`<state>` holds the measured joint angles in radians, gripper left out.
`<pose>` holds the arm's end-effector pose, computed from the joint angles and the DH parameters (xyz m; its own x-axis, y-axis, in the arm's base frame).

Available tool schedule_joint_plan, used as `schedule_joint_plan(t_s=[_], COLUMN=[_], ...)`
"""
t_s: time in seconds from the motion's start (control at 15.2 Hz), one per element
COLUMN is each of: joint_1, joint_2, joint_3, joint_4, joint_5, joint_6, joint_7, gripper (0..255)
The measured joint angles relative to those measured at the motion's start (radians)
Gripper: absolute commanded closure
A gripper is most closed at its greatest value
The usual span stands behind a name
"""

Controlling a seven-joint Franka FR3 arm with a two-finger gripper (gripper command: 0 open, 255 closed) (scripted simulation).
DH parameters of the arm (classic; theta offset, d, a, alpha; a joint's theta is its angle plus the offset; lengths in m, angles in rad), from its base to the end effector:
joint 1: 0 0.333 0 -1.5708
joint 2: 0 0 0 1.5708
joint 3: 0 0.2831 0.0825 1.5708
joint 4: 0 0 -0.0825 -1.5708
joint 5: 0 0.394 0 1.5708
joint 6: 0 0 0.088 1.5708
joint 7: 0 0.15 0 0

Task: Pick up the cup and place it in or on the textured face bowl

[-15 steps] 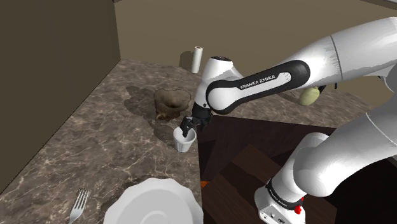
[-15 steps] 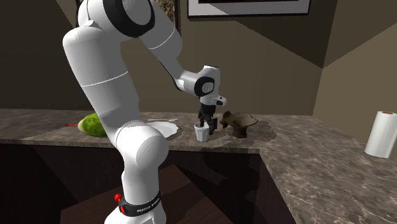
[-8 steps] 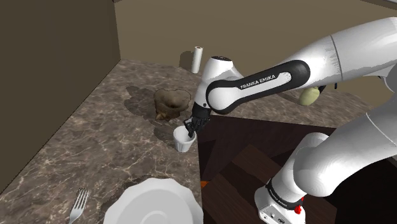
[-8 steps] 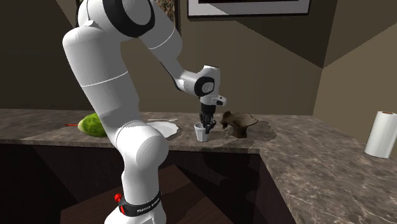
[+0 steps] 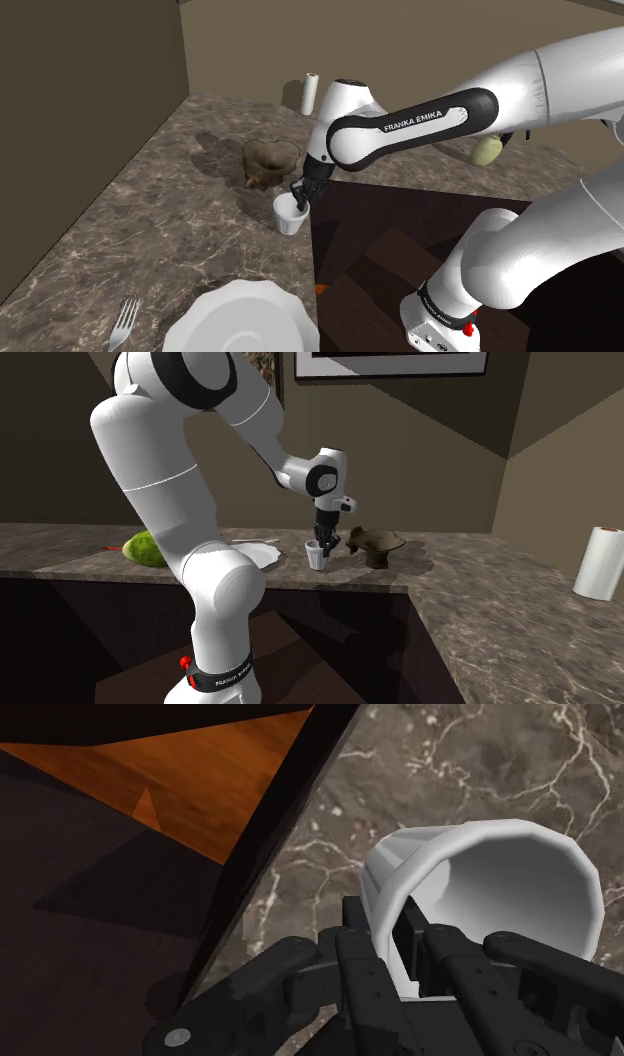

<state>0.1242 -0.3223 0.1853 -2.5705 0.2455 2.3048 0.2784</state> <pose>0.4214 0.1417 0.2985 0.9906 -0.1366 0.0074 -0.1343 -0.9811 -0.1390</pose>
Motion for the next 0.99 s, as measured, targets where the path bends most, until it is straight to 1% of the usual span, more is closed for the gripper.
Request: schedule_joint_plan(t_s=[0.99], joint_1=[-0.008], joint_2=[-0.095], joint_3=[-0.015], joint_4=[0.131], joint_5=[-0.024], joint_6=[-0.225], joint_7=[0.029], gripper=[255])
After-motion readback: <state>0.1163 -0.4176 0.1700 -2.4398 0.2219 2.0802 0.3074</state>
